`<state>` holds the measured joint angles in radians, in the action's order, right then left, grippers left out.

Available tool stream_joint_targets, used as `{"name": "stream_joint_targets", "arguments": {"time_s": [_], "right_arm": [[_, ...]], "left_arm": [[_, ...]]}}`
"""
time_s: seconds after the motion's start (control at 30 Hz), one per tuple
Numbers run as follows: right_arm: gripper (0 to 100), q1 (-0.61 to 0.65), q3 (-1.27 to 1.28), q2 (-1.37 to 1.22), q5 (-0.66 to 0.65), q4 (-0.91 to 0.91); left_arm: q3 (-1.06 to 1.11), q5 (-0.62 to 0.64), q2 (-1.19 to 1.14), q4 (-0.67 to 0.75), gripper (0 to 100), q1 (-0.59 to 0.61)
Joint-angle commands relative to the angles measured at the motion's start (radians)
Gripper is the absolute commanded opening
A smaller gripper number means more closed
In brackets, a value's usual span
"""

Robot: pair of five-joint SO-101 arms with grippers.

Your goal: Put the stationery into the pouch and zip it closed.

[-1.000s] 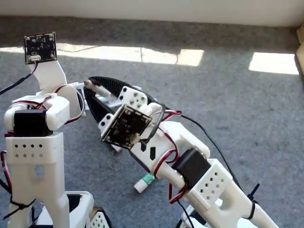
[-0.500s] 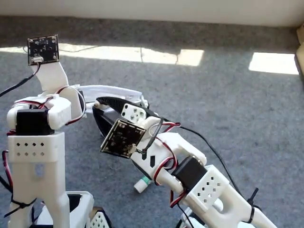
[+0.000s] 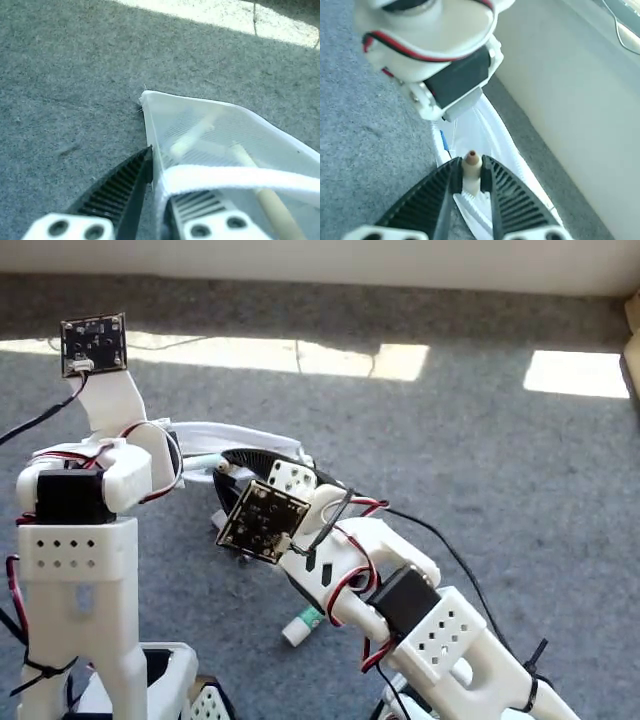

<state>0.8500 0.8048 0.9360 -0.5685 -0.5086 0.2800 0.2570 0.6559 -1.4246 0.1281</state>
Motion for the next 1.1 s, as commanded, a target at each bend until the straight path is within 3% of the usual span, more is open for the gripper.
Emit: {"name": "stream_joint_targets", "arguments": {"time_s": [0.0, 0.2, 0.47, 0.67, 0.97, 1.07], "right_arm": [[1.2, -0.015, -0.079, 0.019, -0.011, -0.09], [10.7, -0.015, -0.11, 0.022, -0.009, -0.16], [10.9, -0.015, -0.111, 0.024, -0.009, -0.165], [10.9, -0.015, -0.131, 0.025, -0.009, -0.173], [10.9, -0.015, -0.196, 0.024, -0.008, -0.329], [10.9, -0.015, -0.194, 0.024, 0.06, -0.358]], "left_arm": [[-0.005, 0.006, 0.035, 0.028, 1, -0.007], [-0.001, 0.006, 0.035, 0.028, 1, -0.007], [-0.001, 0.006, 0.035, 0.028, 1, -0.002], [0.001, 0.008, 0.035, 0.049, 1, 0.084], [-0.001, 0.011, 0.041, 0.063, 1, 0.186], [-0.002, 0.012, 0.042, 0.063, 1, 0.234]]}}
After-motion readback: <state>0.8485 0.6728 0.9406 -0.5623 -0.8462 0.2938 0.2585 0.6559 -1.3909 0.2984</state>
